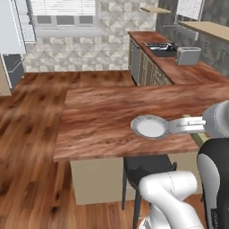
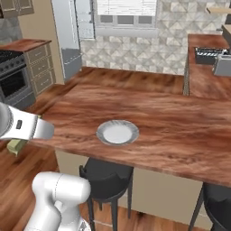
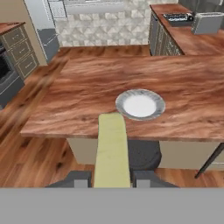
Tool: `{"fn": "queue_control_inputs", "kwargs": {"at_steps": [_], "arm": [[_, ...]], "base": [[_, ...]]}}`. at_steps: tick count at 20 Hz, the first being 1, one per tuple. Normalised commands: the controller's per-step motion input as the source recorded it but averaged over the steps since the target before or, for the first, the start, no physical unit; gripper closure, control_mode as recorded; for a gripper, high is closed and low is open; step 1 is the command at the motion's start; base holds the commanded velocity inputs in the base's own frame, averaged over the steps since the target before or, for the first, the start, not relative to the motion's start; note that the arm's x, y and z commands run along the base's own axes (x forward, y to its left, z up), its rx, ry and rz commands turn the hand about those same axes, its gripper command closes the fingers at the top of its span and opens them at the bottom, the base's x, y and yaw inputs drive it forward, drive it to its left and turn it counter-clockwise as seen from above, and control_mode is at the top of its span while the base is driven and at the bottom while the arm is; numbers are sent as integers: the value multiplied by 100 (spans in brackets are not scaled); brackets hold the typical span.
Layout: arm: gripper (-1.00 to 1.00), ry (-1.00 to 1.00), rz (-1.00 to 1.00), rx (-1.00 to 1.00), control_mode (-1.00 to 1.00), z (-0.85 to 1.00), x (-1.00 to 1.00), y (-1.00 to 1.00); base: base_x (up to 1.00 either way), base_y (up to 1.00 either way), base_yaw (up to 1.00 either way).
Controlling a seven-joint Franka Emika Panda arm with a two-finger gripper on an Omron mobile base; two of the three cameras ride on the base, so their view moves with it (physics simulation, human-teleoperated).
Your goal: Retrieve the butter from the fridge and place it on a plate on the dining table. Then retrieve the butter knife by the fridge and place it near the plate.
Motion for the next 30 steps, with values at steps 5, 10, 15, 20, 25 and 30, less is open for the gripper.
{"fn": "queue_control_inputs", "kwargs": {"at_steps": [5,10,15,20,25,30], "arm": [[100,0,0,0,100,0,0,0],[100,0,0,0,100,0,0,0],[100,0,0,0,100,0,0,0],[100,0,0,0,100,0,0,0],[100,2,0,0,-100,0,14,0],[100,32,-1,-4,-100,6,66,6]], "base": [[59,-28,0],[46,-26,-17],[10,-1,-7],[0,0,0],[2,0,0],[0,0,0]]}}
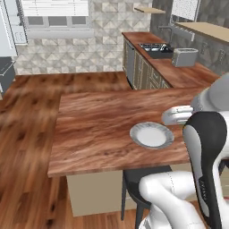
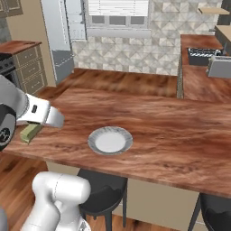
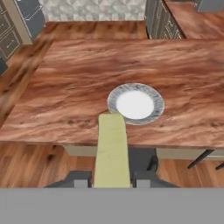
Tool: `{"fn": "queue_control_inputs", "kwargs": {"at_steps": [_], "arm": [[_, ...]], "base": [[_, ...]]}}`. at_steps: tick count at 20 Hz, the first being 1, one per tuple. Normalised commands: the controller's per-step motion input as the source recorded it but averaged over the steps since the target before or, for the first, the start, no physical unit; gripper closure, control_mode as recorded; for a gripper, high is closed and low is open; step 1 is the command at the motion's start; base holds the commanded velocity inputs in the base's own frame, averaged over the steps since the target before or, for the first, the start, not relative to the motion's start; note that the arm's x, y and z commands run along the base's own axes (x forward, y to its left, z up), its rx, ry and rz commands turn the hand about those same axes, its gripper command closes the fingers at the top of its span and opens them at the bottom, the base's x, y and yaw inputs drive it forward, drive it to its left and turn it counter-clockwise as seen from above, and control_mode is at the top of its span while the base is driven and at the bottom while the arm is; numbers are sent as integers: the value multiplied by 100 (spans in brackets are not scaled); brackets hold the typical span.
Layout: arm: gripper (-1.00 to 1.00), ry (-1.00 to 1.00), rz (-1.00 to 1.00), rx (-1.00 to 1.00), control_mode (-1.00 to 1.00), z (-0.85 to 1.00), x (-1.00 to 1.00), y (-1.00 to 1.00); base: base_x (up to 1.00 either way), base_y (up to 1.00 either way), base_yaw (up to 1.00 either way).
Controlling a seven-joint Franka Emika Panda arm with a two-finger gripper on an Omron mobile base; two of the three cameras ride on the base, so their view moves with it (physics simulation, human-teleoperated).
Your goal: Retrieve the butter from the fridge and place it on a plate on the dining table. Then retrieve the butter knife by the fridge and place it near the plate.
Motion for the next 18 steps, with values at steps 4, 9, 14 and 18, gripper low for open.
{"fn": "queue_control_inputs", "kwargs": {"at_steps": [4,9,14,18], "arm": [[100,34,0,-1,-100,3,59,-6],[100,7,0,0,-100,-14,47,-41],[100,0,0,0,-100,-44,56,-42],[100,0,0,0,-100,-51,63,-32]], "base": [[0,0,0],[0,0,0],[0,0,0],[0,0,0]]}}
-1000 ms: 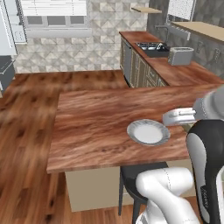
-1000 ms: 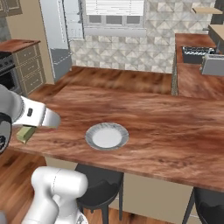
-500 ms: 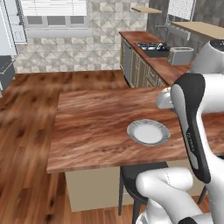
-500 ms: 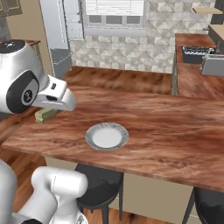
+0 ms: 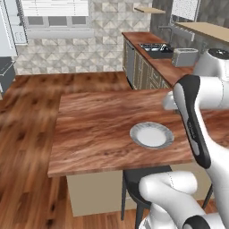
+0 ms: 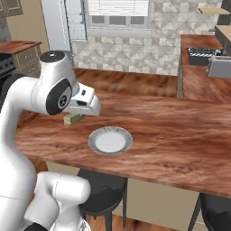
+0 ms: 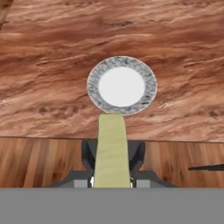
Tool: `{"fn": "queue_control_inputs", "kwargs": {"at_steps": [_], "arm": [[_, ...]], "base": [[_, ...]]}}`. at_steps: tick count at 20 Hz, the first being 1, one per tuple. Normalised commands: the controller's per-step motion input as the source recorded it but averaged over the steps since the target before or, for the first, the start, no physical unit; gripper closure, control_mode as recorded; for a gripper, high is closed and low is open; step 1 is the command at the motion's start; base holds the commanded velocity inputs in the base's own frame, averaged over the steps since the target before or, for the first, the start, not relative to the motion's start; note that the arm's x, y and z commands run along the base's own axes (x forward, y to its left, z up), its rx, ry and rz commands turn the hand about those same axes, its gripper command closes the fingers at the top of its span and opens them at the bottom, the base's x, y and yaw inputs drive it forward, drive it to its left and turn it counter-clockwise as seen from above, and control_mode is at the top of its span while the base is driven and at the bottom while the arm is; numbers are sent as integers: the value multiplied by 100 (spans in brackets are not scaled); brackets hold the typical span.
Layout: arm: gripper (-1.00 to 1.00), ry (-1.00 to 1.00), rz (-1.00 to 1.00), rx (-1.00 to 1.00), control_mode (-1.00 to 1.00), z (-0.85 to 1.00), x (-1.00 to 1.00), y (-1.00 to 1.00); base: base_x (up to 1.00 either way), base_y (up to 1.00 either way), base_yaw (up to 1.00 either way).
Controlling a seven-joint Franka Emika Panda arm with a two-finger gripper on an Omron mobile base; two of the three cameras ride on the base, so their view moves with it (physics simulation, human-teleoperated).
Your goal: Retrieve the butter from the fridge and place it on a plate on the dining table. Then retrieve the butter knife by the fridge and place it near the plate.
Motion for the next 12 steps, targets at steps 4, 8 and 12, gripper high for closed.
{"fn": "queue_control_inputs", "kwargs": {"at_steps": [4,8,12], "arm": [[100,0,0,0,-100,-47,64,-2],[100,0,0,-1,-100,-50,75,0],[100,0,0,-3,-100,-52,75,0]], "base": [[0,0,0],[0,0,0],[0,0,0]]}}
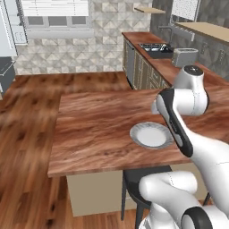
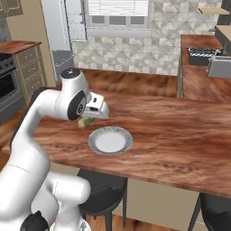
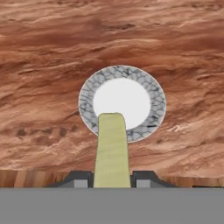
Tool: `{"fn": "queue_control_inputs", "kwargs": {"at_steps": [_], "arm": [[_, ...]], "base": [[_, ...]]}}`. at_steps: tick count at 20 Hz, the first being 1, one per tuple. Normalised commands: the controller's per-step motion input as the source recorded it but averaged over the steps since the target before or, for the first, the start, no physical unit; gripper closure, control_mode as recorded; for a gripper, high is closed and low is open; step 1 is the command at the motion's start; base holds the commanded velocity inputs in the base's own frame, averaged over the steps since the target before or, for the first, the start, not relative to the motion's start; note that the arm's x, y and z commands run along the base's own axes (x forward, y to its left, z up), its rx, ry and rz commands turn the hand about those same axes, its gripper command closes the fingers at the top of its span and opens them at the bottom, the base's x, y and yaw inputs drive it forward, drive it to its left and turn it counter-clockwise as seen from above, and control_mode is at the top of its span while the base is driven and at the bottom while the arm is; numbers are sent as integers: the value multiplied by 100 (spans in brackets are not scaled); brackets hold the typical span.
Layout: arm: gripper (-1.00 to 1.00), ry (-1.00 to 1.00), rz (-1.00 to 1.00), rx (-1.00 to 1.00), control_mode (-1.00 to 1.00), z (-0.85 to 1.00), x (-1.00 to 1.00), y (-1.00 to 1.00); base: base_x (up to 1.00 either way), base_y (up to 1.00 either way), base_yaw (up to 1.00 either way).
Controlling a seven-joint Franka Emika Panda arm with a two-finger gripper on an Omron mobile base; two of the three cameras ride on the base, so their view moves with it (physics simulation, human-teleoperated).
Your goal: Retrieve the butter from the fridge and place it on a plate on the dining table. Then retrieve the butter knife by the fridge and place it near the plate.
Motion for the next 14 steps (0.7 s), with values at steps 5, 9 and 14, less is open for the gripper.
{"fn": "queue_control_inputs", "kwargs": {"at_steps": [5,9,14], "arm": [[100,-5,0,-2,-100,-50,51,-7],[100,2,0,0,-100,-40,14,0],[100,2,0,0,-100,-50,9,0]], "base": [[0,0,0],[0,0,0],[0,0,0]]}}
